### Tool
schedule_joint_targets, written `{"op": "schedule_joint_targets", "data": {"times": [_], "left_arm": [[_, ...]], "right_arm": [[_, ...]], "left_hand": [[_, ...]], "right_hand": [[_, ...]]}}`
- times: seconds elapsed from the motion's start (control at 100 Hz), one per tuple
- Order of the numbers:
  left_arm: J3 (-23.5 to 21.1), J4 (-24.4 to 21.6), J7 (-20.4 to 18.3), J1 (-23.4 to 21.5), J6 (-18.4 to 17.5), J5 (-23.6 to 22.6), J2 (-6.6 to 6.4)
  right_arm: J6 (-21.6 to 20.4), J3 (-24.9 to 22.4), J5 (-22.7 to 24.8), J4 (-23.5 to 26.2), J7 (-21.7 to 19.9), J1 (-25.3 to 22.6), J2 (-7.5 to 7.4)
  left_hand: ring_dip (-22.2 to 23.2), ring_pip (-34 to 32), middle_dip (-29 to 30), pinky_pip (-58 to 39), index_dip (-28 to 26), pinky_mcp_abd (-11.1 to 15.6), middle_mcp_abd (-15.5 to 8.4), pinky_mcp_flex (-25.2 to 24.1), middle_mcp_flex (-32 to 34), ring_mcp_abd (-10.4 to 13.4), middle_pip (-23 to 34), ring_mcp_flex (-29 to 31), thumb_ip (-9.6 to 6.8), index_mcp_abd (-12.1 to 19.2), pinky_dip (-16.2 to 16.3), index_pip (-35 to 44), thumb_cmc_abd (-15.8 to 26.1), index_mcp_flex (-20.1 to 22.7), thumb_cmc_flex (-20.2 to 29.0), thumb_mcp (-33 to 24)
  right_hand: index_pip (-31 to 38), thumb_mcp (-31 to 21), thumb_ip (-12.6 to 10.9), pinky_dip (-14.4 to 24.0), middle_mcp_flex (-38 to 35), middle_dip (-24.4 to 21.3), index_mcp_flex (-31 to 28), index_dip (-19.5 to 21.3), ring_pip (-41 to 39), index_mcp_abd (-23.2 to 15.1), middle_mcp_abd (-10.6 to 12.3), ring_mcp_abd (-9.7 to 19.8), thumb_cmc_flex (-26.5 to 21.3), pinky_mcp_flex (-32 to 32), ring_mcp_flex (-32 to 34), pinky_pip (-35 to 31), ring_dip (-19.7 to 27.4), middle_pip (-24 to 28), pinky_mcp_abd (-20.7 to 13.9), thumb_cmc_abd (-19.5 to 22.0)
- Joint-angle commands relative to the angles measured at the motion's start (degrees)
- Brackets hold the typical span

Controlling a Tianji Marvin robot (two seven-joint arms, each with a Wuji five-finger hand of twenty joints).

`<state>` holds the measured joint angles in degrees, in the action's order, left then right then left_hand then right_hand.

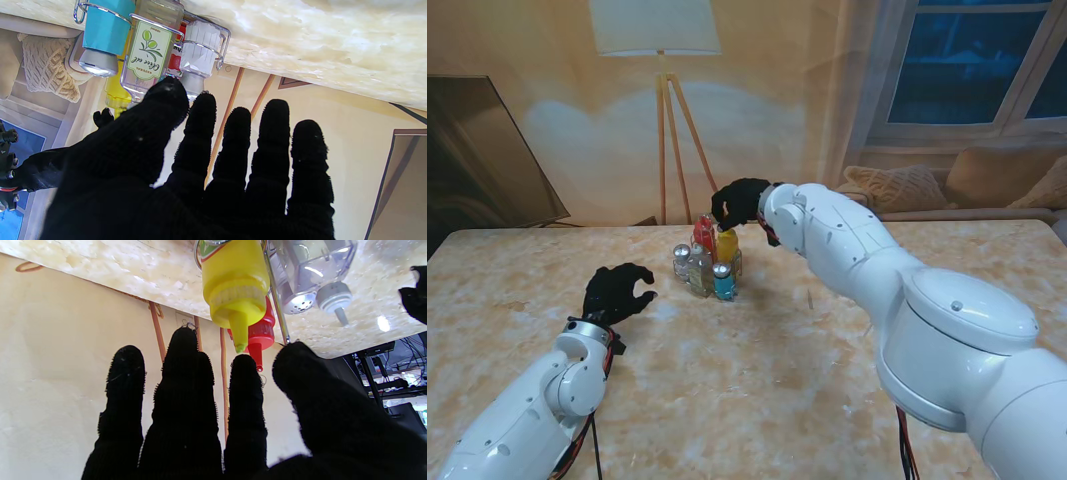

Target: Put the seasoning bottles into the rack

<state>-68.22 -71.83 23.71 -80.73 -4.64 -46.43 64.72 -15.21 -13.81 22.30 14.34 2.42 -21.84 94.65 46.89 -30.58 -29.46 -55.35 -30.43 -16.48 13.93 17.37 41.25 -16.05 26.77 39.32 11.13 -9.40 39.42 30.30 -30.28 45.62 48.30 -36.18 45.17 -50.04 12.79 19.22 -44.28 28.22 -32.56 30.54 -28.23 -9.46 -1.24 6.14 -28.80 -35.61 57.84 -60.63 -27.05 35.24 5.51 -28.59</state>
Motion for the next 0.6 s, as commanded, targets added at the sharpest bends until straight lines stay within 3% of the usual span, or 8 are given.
{"op": "schedule_joint_targets", "data": {"times": [0.0, 0.21, 0.39, 0.42, 0.52, 0.59], "left_arm": [[0.05, -0.22, -0.85, -0.03, -0.14, 0.1, 0.2], [-0.06, -0.52, -0.88, -0.28, -0.28, -0.06, 0.15], [-0.07, -0.92, -0.89, -0.56, -0.37, -0.23, 0.12], [-0.07, -0.98, -0.9, -0.59, -0.36, -0.28, 0.11], [0.02, -1.16, -1.06, -0.7, -0.29, -0.39, 0.07], [0.12, -1.37, -1.26, -0.8, -0.21, -0.4, 0.05]], "right_arm": [[-1.19, -0.03, 0.36, 0.28, -0.23, 0.82, -0.39], [-4.61, -0.77, 0.31, 0.46, -0.97, 2.18, -2.39], [-7.67, -2.58, 0.23, 0.77, -0.43, 2.09, -5.55], [-7.12, -3.37, 0.42, 3.93, -0.44, 1.53, -7.75], [-2.3, -9.28, 2.98, 21.46, -3.18, -3.22, -17.89], [-0.19, -15.17, 5.76, 30.49, -5.23, -7.69, -22.94]], "left_hand": [[0.12, -0.1, -0.27, -0.36, 0.29, 0.3, -0.43, -0.33, -0.94, 0.57, 0.65, -0.47, 1.24, 0.62, 0.67, 1.0, -0.48, -0.69, -0.18, -1.6], [0.13, -0.09, -0.26, -0.31, 0.26, 0.22, -0.44, -0.42, -0.92, 0.54, 0.62, -0.52, 1.21, 0.61, 0.69, 1.0, -0.26, -0.65, -0.2, -1.33], [0.12, -0.08, -0.26, -0.28, 0.26, 0.23, -0.36, -0.43, -0.88, 0.5, 0.61, -0.52, 1.14, 0.58, 0.71, 0.95, -0.18, -0.66, -0.12, -1.19], [0.14, -0.12, -0.28, -0.27, 0.26, 0.22, -0.29, -0.43, -0.79, 0.42, 0.66, -0.43, 1.14, 0.47, 0.71, 0.96, -0.2, -0.61, -0.1, -1.18], [0.14, -0.1, -0.27, -0.25, 0.31, 0.18, -0.34, -0.45, -0.83, 0.5, 0.63, -0.48, 1.1, 0.62, 0.71, 0.86, -0.11, -0.67, -0.14, -1.12], [0.13, -0.09, -0.26, -0.18, 0.31, 0.2, -0.29, -0.53, -0.85, 0.4, 0.61, -0.49, 1.09, 0.54, 0.69, 0.81, 0.01, -0.69, -0.15, -1.08]], "right_hand": [[0.46, 0.41, 0.8, -0.78, 0.07, -1.05, 0.06, -0.62, 0.22, -0.98, 0.83, -0.11, 0.13, 0.82, 0.38, -0.12, 1.22, 0.5, -0.1, -0.02], [-1.23, 0.76, -0.14, -0.66, -0.51, -1.56, -0.25, -0.59, 1.45, -1.41, 1.31, -1.32, 0.68, 2.31, -0.91, 0.46, 1.4, -0.83, 0.65, 0.27], [-2.32, 3.37, -0.37, -0.32, -1.71, -1.98, -0.86, -0.25, 3.29, -2.15, 1.63, -2.14, 0.26, 3.35, -1.59, 1.19, 1.69, -3.34, 0.92, 1.59], [-2.61, 3.84, -0.51, -0.31, -2.15, -2.14, -1.02, -0.25, 3.79, -2.15, 1.87, -1.99, 0.22, 3.46, -1.65, 1.43, 1.83, -4.01, 0.7, 1.84], [-4.94, 4.77, -1.52, -0.58, -3.13, -3.06, -1.3, -0.29, 6.21, -1.76, 2.1, -1.78, 0.52, 3.38, -1.86, 2.54, 2.94, -6.81, -0.55, 2.85], [-4.97, 5.77, -1.08, -1.02, -4.12, -4.0, -2.17, -0.41, 7.61, -1.89, 2.17, -1.84, 0.09, 3.22, -1.75, 3.25, 3.88, -8.51, -1.06, 3.23]]}}
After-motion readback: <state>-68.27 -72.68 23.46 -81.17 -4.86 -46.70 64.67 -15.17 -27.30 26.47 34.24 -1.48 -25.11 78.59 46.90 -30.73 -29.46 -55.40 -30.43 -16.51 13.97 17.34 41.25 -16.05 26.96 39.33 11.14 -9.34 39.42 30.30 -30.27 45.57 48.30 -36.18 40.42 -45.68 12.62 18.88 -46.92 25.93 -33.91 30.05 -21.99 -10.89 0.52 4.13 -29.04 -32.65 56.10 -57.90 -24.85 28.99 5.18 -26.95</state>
